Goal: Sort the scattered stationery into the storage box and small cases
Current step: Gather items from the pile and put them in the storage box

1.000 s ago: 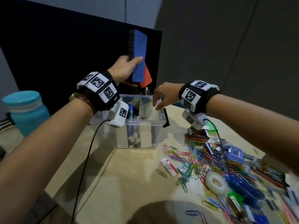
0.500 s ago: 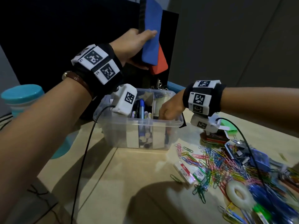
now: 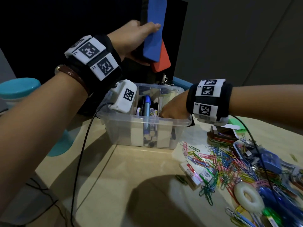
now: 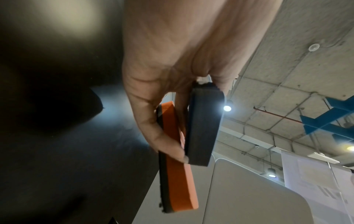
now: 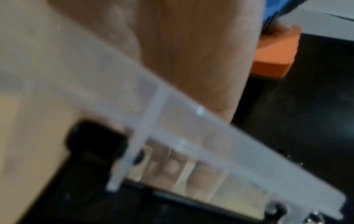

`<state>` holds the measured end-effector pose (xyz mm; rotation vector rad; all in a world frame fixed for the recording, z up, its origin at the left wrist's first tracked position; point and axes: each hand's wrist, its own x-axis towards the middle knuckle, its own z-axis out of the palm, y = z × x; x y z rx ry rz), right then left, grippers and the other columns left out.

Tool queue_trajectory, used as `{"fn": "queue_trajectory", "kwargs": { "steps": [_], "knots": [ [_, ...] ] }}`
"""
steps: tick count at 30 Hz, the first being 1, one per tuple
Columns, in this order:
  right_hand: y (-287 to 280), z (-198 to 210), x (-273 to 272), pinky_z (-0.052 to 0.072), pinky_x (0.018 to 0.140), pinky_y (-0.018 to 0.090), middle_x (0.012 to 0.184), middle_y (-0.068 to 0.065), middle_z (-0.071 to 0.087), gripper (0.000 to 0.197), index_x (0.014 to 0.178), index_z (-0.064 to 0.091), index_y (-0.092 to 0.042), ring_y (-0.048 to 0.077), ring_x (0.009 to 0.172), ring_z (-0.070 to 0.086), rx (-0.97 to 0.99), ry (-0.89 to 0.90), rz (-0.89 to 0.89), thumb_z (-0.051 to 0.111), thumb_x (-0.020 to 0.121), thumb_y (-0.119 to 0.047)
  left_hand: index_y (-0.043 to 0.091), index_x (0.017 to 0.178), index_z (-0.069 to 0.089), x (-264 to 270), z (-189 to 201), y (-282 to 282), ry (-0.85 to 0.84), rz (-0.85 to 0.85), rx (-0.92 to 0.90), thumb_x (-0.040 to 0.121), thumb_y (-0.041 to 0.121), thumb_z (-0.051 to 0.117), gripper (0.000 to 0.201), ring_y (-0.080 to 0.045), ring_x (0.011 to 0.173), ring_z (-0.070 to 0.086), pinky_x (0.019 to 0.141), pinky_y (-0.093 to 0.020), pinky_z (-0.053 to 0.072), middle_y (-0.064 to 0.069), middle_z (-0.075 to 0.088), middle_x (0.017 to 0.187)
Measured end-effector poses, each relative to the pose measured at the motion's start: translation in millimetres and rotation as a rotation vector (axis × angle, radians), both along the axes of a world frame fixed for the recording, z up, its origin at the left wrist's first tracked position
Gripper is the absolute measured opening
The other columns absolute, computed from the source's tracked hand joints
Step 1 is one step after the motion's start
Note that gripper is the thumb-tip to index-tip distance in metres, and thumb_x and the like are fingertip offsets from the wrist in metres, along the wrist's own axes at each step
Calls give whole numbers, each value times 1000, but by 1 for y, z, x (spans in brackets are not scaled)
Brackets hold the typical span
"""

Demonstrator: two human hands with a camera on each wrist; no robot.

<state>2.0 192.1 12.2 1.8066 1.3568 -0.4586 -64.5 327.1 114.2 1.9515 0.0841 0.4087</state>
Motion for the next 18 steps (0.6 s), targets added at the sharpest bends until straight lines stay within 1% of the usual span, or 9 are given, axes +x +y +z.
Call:
{"fn": "queue_trajectory", "kwargs": {
  "steps": [3,5,8,10,12,13,15,17,18],
  "knots": [
    [-12,24,-1,42,74,27,117,8,64,39,116,66,-9,24,104,60,26,65,81,51,98,-40,5,131,51,-2,-1,2,24,-20,-4,98,41,49,49,-20,104,66,70,-34,59,-12,61,127],
    [-15,33,-2,43,71,25,115,5,64,33,113,68,-13,23,103,60,31,56,90,50,99,-36,5,130,53,-3,-2,4,31,-27,-11,98,41,50,48,-20,104,66,73,-35,59,-12,62,126],
    [-25,42,-2,48,82,31,116,-1,61,27,114,68,-23,20,105,59,72,-20,155,46,99,-27,5,123,59,-3,-4,5,39,-32,-43,98,37,51,41,-19,102,67,78,-37,58,-12,64,124],
    [-34,50,-2,46,84,30,125,-7,53,32,126,60,-38,17,116,53,129,-90,168,46,98,-33,6,115,65,-3,-6,7,54,-33,-52,95,33,54,35,-19,102,67,90,-40,54,-10,67,121],
    [-40,57,-2,44,88,29,134,-10,46,36,131,56,-47,15,124,46,165,-149,162,48,95,-47,3,117,65,-6,-7,9,78,-33,-48,84,36,58,48,-23,107,66,99,-42,49,-10,68,119],
    [-40,59,0,43,93,31,137,-11,46,38,127,59,-46,15,126,45,188,-180,161,49,92,-54,2,119,65,-7,-7,9,89,-34,-45,79,38,58,54,-25,109,65,101,-43,48,-10,68,119],
    [-34,54,5,37,104,38,136,-8,50,47,121,66,-38,17,127,43,163,-270,167,49,87,-65,2,119,65,-8,-8,9,90,-39,-44,78,38,57,55,-27,110,64,103,-45,47,-10,69,118],
    [-23,41,8,32,109,43,139,-4,49,56,125,64,-32,20,130,40,66,-330,105,48,84,-67,1,119,65,-7,-10,8,81,-31,-59,80,37,57,53,-28,110,64,102,-45,48,-11,69,118],
    [-18,35,10,32,109,45,140,-3,48,59,129,60,-29,23,131,39,30,-329,56,50,84,-65,1,119,65,-7,-10,8,78,-27,-65,82,36,57,52,-28,110,64,102,-45,48,-11,69,118]
  ]
}}
